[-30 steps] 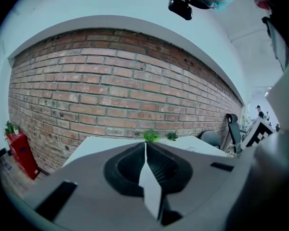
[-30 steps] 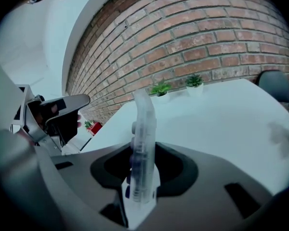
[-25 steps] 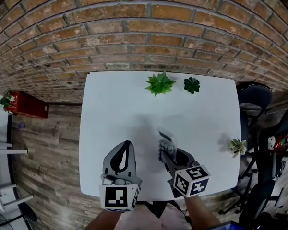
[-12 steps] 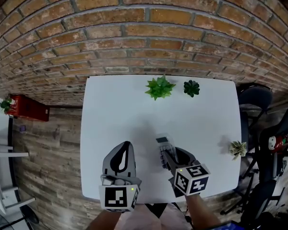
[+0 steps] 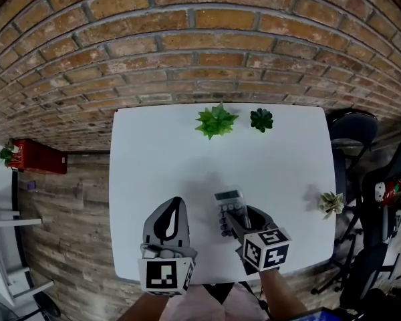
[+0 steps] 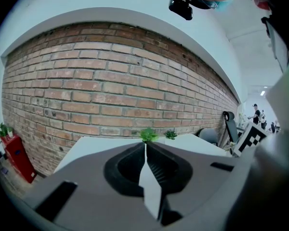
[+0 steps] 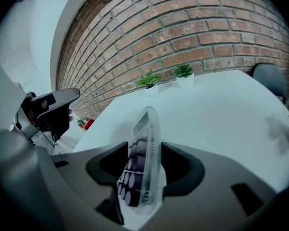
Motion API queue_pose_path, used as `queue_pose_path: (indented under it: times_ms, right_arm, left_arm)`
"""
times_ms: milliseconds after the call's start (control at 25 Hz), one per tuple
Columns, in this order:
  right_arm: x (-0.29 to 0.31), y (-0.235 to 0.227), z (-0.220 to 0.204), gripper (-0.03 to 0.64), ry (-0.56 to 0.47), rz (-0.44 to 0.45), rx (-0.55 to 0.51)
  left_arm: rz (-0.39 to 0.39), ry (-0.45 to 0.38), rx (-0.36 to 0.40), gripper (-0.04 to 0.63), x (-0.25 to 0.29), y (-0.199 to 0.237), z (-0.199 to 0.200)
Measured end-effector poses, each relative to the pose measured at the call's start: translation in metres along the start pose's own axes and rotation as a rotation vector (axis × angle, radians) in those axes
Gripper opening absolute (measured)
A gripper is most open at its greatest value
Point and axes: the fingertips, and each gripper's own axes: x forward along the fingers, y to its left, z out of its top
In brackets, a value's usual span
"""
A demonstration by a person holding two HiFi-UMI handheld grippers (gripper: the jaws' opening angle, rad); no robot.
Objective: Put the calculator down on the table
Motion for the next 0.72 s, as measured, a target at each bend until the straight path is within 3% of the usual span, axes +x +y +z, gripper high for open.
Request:
queue_pose_path:
  times_ms: [400,720]
  right_arm:
    - [-0.016,-0.009,-0.005,0.266,-0.013,-0.016,0.012]
    - [-0.063,0.01,0.04,0.259,-0.18,0.025,-0.047]
  left_arm:
    - [-0.042,-0.023,0.025,0.018,0.001,-0.021,0.011]
    - [-0.047,-0.115,0.06,0.018,-0.025,-0.05,0.05]
